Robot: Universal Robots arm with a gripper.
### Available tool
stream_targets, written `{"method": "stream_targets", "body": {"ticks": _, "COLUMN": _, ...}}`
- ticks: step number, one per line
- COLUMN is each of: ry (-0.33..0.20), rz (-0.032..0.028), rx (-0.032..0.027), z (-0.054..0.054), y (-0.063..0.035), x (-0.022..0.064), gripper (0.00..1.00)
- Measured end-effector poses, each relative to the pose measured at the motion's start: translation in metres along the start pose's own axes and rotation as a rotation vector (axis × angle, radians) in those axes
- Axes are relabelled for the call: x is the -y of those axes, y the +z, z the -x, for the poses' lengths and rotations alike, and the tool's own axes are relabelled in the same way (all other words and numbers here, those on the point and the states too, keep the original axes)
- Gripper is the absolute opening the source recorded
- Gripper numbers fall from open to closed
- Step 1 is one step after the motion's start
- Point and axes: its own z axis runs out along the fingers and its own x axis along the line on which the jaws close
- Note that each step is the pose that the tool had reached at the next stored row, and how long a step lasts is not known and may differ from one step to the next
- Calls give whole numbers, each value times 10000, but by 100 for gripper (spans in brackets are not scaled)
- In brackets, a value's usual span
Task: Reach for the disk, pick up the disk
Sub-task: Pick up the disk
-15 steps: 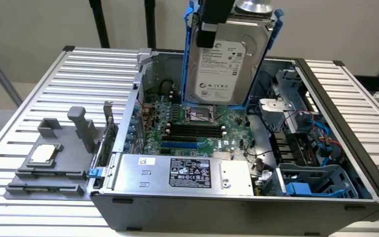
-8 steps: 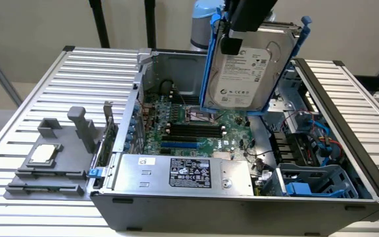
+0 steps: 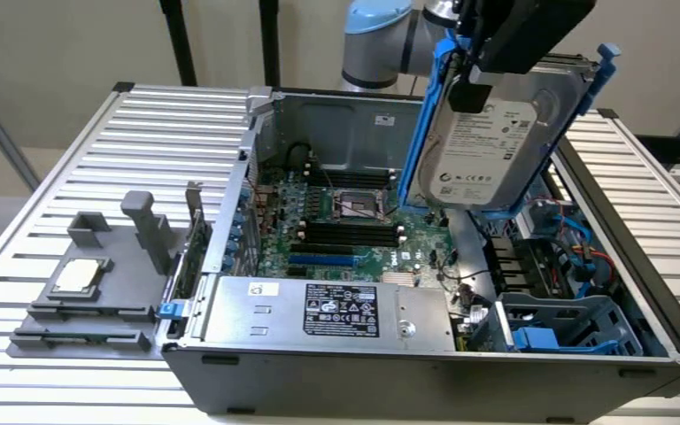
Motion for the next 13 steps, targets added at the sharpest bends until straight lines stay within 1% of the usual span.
{"method": "stream_targets", "body": {"ticks": 7, "ry": 0, "rz": 0, "rx": 1, "z": -103, "y": 2, "x": 317, "gripper": 33}}
{"method": "stream_targets", "body": {"ticks": 13, "ry": 0, "rz": -1, "rx": 0, "z": -223, "y": -8, "x": 511, "gripper": 33}}
